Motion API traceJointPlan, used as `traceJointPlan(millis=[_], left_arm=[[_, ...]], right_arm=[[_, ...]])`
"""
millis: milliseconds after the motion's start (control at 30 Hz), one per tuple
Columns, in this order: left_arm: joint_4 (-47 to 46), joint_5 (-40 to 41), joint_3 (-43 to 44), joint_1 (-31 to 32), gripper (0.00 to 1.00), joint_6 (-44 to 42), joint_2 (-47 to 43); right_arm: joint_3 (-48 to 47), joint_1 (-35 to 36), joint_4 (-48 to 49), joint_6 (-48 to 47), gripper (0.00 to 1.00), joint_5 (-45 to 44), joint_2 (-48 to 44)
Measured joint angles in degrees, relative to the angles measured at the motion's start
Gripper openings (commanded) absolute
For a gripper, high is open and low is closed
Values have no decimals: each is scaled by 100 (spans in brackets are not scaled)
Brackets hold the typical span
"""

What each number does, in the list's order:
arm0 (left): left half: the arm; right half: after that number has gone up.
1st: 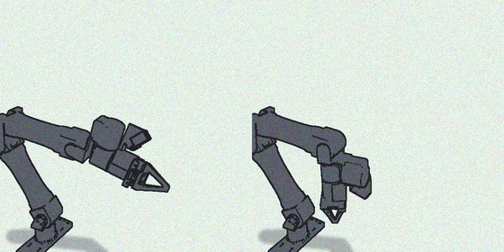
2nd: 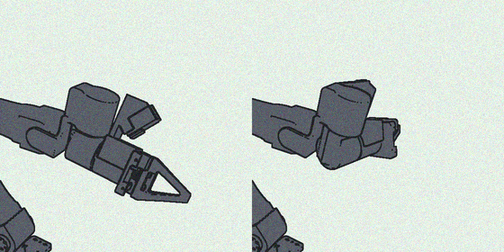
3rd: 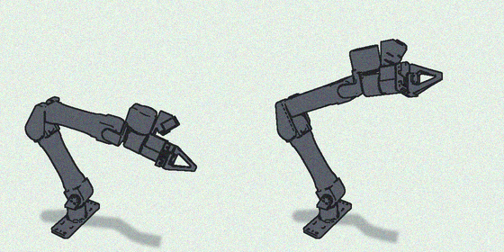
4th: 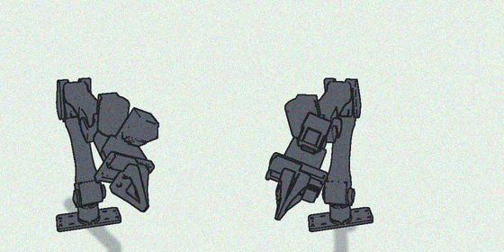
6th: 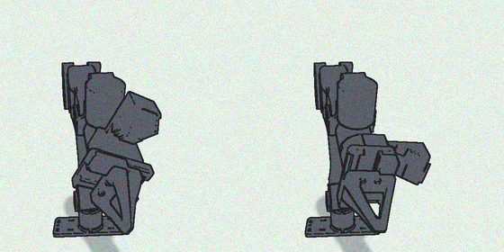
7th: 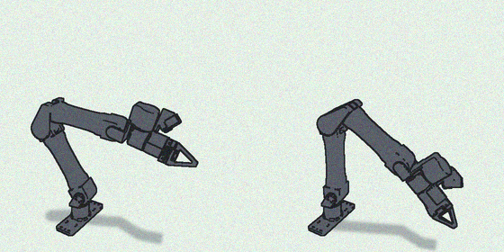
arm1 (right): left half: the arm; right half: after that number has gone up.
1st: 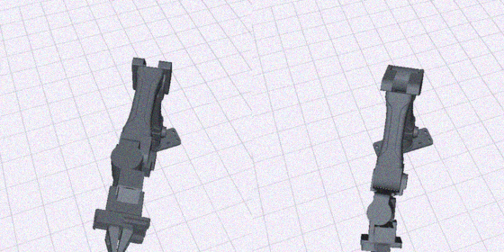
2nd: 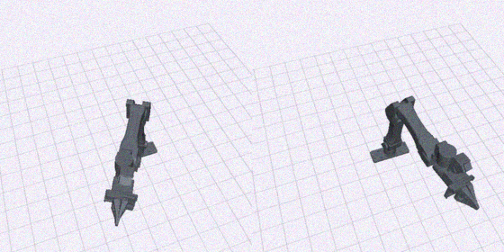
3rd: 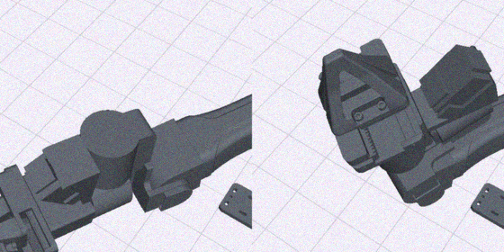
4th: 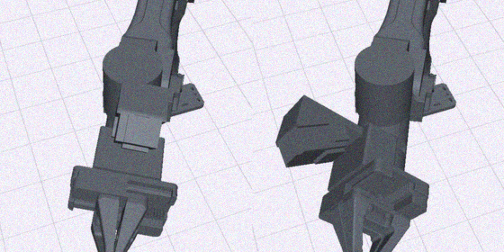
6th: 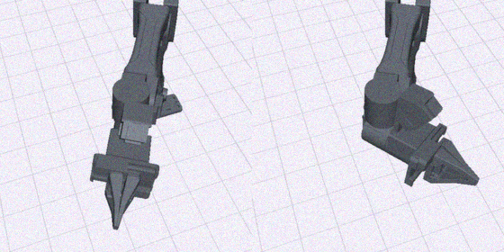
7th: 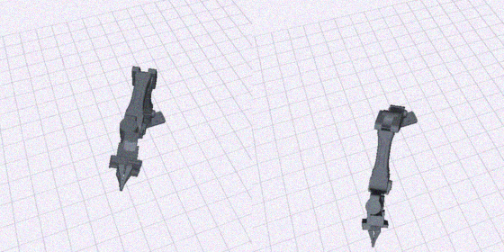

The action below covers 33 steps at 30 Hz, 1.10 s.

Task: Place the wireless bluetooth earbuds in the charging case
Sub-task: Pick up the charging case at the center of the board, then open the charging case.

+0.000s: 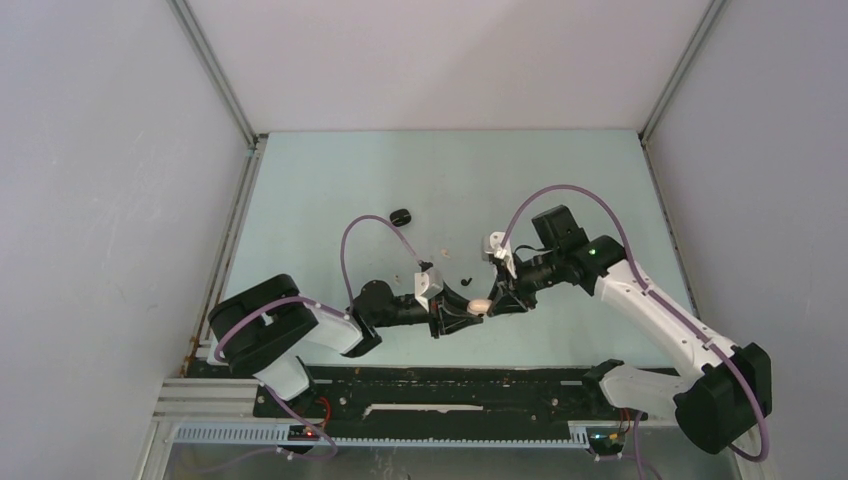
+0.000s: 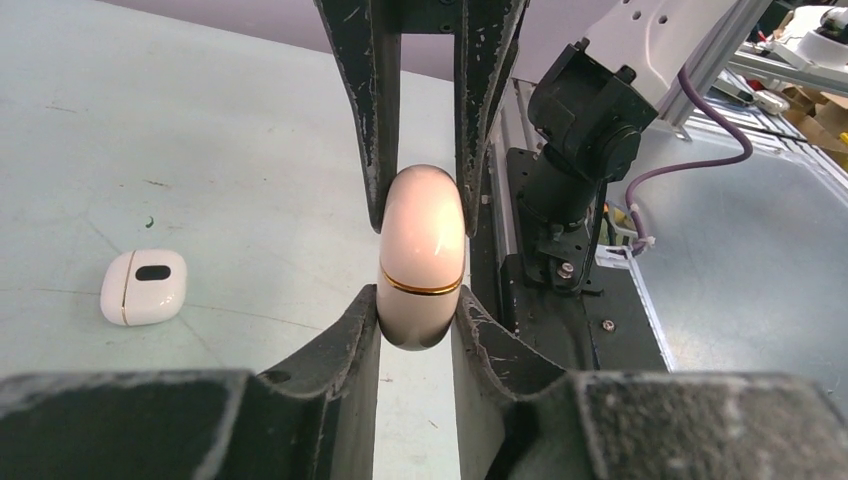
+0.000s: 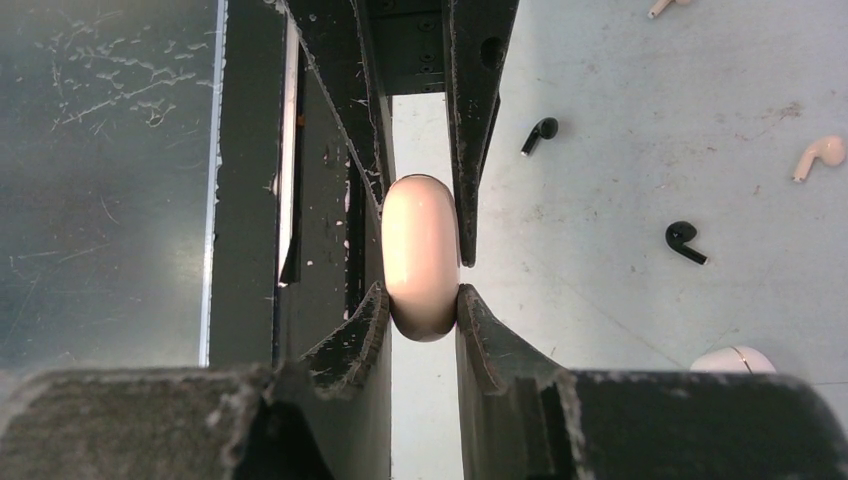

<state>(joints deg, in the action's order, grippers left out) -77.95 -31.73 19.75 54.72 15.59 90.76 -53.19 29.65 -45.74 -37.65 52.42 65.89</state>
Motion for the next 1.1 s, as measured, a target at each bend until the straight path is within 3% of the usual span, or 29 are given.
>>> traceJointPlan(millis=[167,300,400,1100], left_arm=[[70,-9,-2,-2,11,-2,0],[92,-46,-2,-13,6,-4,7],[-94,-63,-2,-11,5,-7,39],[-680,-168,-20,-11,2,4,129]], right_arm=[[0,20,4,59,23,4,74],[0,28,7,184,42,-9,125],[0,9,101,376,50,66,160],[-334,-1104,503,1506,64,1657,601]])
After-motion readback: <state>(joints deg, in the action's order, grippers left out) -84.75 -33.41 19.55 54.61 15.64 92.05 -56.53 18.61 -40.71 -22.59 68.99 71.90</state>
